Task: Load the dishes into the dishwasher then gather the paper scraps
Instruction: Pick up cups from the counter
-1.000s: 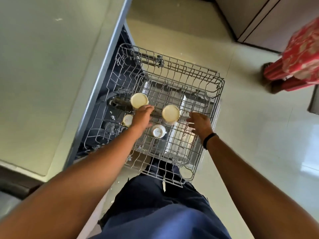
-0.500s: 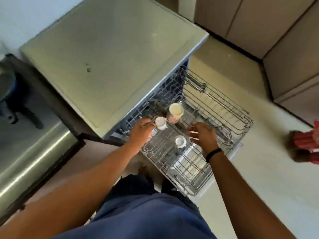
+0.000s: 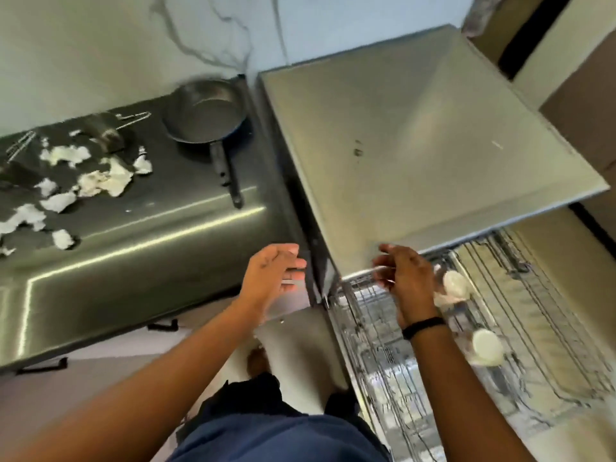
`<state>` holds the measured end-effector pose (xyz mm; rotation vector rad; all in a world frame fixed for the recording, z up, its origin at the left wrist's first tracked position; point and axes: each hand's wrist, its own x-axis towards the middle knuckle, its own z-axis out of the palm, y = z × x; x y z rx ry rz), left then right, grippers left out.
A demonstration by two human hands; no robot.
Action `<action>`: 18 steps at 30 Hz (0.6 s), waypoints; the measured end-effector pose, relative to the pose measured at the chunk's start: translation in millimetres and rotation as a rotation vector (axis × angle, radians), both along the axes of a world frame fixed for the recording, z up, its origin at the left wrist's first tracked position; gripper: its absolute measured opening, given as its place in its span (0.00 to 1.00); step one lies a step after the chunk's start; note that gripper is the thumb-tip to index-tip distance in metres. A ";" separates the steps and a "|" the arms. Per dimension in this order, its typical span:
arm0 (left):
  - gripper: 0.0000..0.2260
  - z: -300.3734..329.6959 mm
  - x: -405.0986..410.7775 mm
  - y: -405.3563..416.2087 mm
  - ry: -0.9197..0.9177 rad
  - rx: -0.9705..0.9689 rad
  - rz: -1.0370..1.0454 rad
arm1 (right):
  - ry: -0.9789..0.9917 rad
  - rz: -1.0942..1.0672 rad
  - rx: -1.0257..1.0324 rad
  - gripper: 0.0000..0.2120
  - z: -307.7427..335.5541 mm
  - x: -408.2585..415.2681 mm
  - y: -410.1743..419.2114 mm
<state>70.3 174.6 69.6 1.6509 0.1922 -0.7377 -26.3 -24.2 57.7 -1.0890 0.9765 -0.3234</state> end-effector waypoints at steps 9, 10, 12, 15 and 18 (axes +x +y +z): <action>0.06 9.6 92.6 171.4 -0.224 -0.046 0.369 | 0.038 0.401 -0.030 0.07 32.3 134.8 159.8; 0.05 8.1 101.6 191.8 -0.253 -0.039 0.409 | 0.032 0.458 -0.037 0.07 34.1 149.1 178.0; 0.06 4.3 116.0 230.6 -0.314 -0.008 0.477 | 0.028 0.551 -0.055 0.07 36.7 175.6 211.4; 0.09 -1.4 134.0 278.5 -0.453 0.083 0.535 | 0.031 0.660 -0.078 0.08 40.5 213.9 251.0; 0.12 -9.8 148.8 321.2 -0.615 0.280 0.599 | 0.043 0.773 -0.099 0.07 42.0 245.5 289.0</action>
